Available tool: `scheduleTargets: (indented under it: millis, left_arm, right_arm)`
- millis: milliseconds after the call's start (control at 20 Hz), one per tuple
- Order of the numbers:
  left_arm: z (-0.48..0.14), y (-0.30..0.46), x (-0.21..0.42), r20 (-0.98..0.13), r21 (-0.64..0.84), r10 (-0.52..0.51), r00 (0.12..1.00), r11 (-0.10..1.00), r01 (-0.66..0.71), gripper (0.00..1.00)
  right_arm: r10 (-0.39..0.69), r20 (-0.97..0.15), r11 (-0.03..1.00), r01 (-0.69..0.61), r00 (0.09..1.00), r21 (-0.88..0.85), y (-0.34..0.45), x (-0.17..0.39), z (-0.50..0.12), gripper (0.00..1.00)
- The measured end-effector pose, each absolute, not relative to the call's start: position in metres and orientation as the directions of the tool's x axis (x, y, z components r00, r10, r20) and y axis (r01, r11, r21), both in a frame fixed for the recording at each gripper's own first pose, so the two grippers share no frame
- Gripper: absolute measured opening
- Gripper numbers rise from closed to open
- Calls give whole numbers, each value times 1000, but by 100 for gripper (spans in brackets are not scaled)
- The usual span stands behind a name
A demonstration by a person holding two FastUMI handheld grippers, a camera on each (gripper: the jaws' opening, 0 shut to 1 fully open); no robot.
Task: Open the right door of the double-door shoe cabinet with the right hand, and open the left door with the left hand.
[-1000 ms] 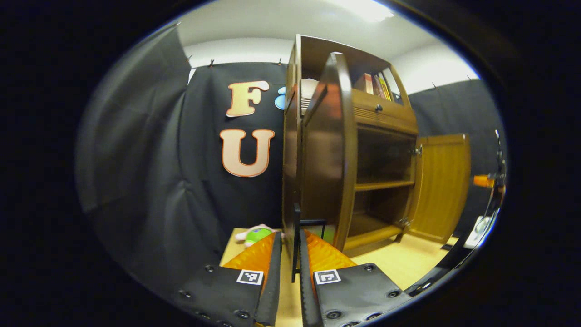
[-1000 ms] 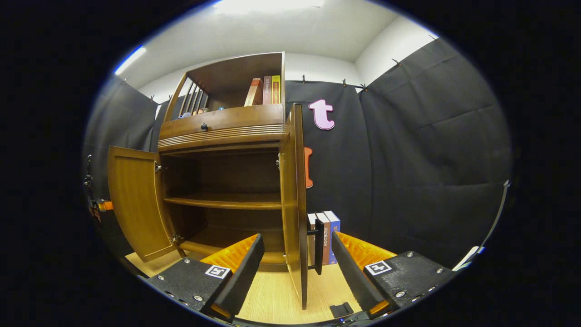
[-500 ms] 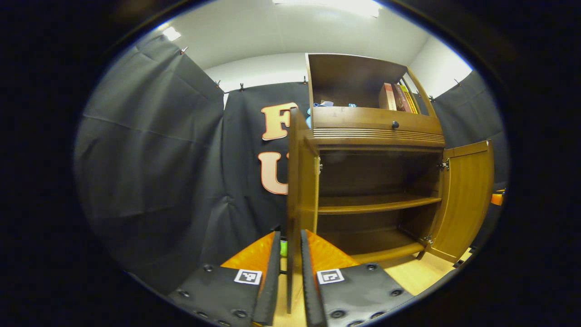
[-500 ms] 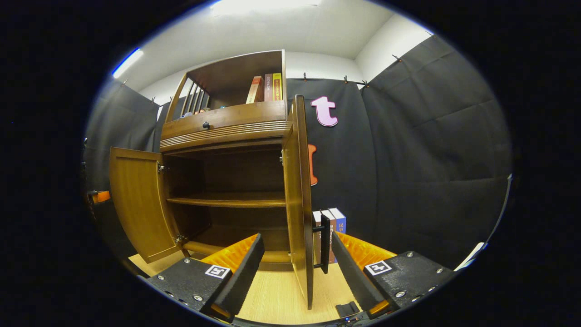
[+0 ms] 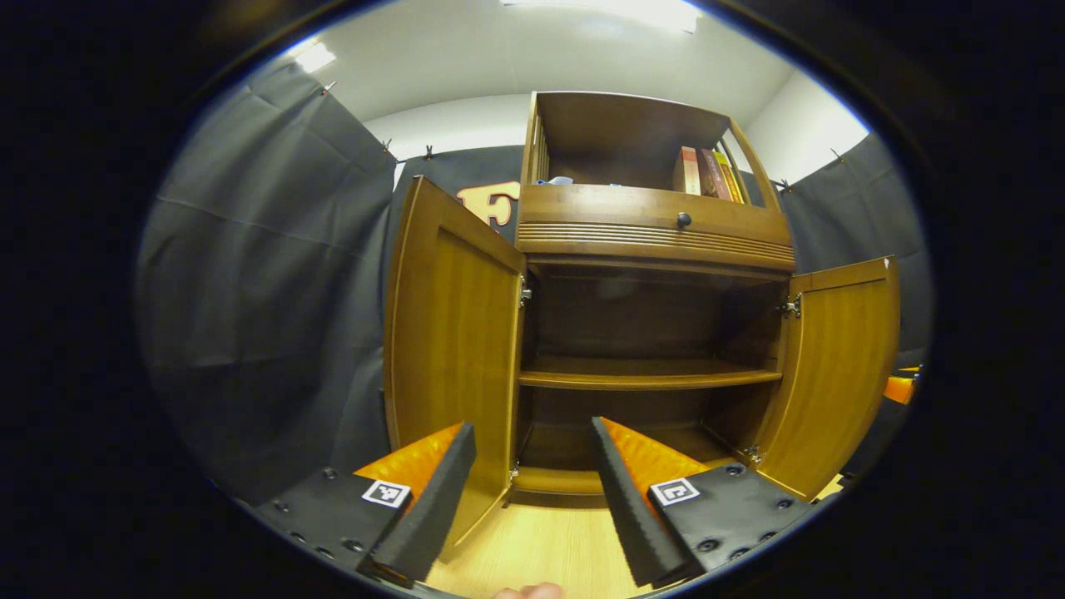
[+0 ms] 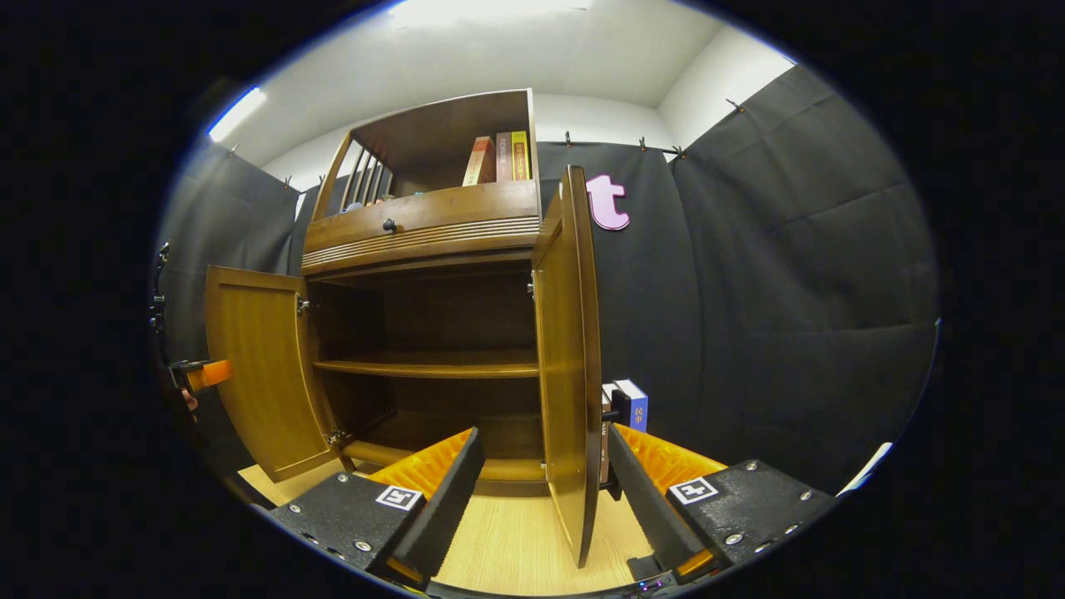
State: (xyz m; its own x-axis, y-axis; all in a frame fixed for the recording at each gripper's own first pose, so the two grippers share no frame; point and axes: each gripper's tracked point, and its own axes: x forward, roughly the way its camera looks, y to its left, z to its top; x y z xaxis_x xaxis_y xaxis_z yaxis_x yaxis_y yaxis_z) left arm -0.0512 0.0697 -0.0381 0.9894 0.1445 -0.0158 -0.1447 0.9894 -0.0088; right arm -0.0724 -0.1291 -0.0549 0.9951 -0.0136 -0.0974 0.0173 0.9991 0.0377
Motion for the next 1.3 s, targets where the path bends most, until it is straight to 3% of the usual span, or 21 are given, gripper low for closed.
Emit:
scheduleTargets:
  millis: [100, 200, 350, 500, 1300]
  left_arm:
    - [-44, 63, -50, -23, -31, 132, 991, 991, -133, 99]
    - [-47, 65, -48, -25, -31, 155, 988, 987, -156, 93]
    - [-45, 69, -46, -14, -15, 189, 982, 982, -189, 97]
    - [-40, 73, -47, 8, 12, 201, 980, 979, -201, 93]
    - [-29, 51, -38, 40, 62, 171, 984, 983, -173, 93]
  right_arm:
    - [-17, -102, 999, 21, 995, 36, -132, -70, -56, 92]
    - [-16, -102, 999, 21, 995, 44, -134, -67, -57, 92]
    - [-21, -106, 999, 25, 994, 42, -138, -65, -57, 92]
    - [-25, -100, 999, 30, 995, 45, -143, -64, -55, 92]
    - [-23, -85, 999, 26, 996, 36, -143, -55, -54, 92]
